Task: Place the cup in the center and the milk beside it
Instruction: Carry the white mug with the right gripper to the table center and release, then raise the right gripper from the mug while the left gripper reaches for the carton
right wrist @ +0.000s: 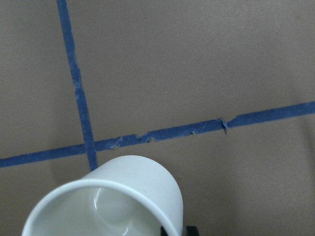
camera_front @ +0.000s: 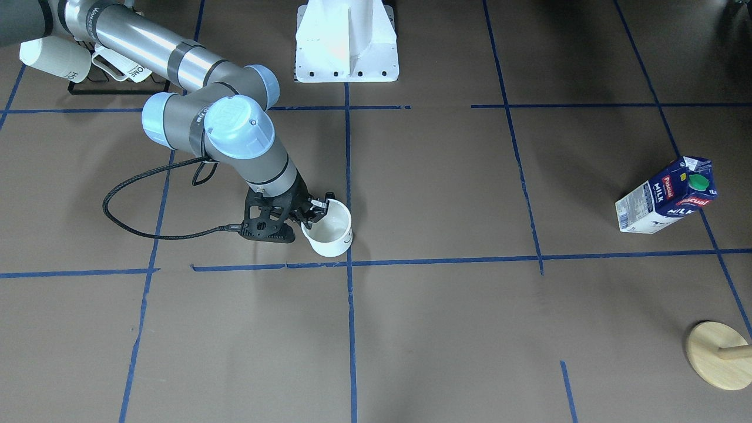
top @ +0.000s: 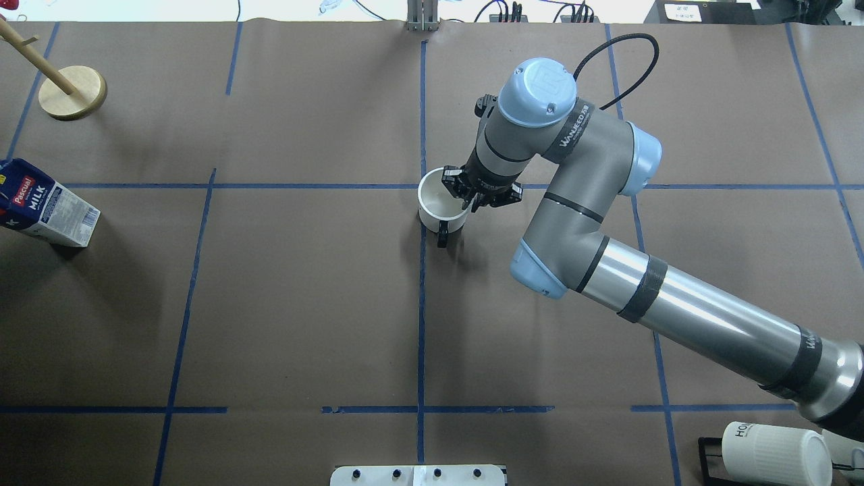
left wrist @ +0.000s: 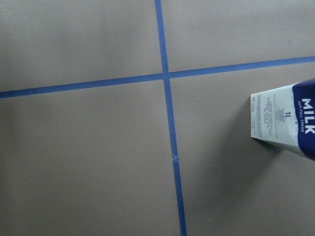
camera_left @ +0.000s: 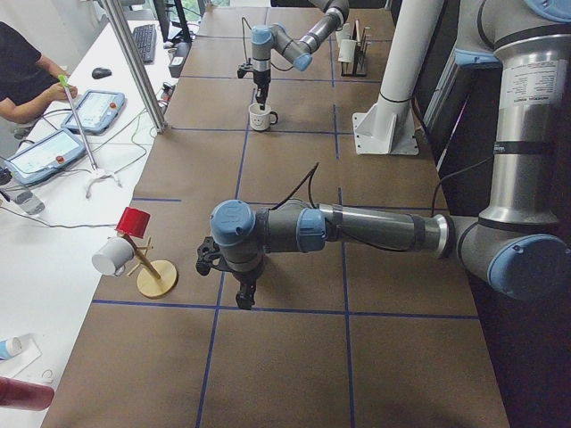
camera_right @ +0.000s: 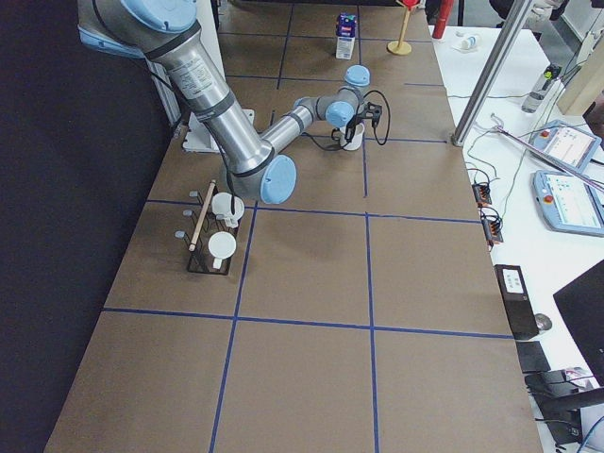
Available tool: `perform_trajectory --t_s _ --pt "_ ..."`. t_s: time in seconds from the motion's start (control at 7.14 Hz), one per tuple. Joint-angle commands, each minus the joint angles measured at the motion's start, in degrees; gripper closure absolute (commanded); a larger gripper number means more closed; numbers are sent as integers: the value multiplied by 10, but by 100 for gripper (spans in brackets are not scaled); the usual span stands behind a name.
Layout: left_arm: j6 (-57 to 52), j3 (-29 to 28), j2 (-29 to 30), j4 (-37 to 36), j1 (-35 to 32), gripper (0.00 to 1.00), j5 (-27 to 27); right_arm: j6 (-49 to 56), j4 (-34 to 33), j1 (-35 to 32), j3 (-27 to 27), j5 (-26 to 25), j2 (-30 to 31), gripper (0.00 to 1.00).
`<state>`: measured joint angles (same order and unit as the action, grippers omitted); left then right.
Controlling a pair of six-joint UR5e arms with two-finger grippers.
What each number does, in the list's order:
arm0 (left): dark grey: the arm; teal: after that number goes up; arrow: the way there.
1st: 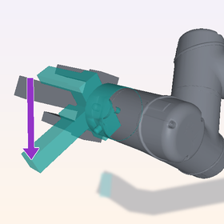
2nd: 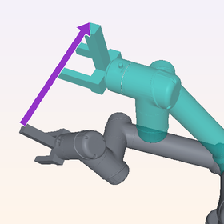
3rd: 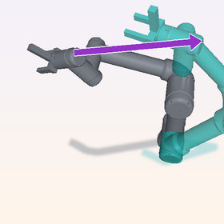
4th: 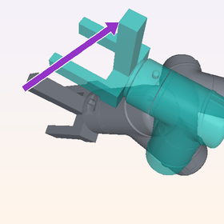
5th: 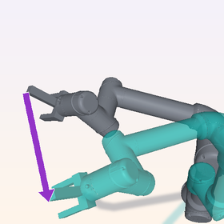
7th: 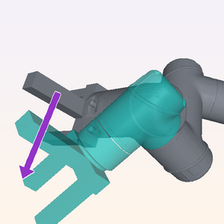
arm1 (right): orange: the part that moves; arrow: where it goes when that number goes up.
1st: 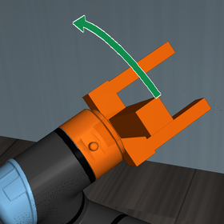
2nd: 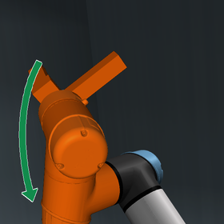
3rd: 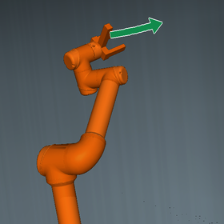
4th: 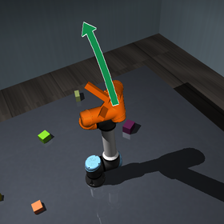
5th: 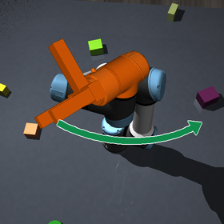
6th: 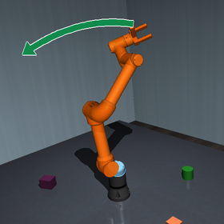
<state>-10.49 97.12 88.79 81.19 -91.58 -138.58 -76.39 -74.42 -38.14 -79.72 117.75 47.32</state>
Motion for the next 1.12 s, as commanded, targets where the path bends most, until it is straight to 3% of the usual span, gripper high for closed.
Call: perform_trajectory --t_s 0.0,0.14,0.28,0.42,0.7,0.98 --pt "2 0 -1 42 1 0 -7 3 2 9 3 -20 0 0" --pt "37 2 9 47 4 0 -7 2 2 -13 -13 -3 1 0" --pt "110 1 49 72 11 0 -7 1 -4 -68 -66 59 27 0" --pt "147 -3 75 75 52 0 -6 4 1 -113 -129 103 97 0" --pt "278 4 99 78 137 0 -4 58 3 -140 -166 108 172 0" --pt "284 4 105 77 155 0 2 79 3 -140 -165 99 183 0"
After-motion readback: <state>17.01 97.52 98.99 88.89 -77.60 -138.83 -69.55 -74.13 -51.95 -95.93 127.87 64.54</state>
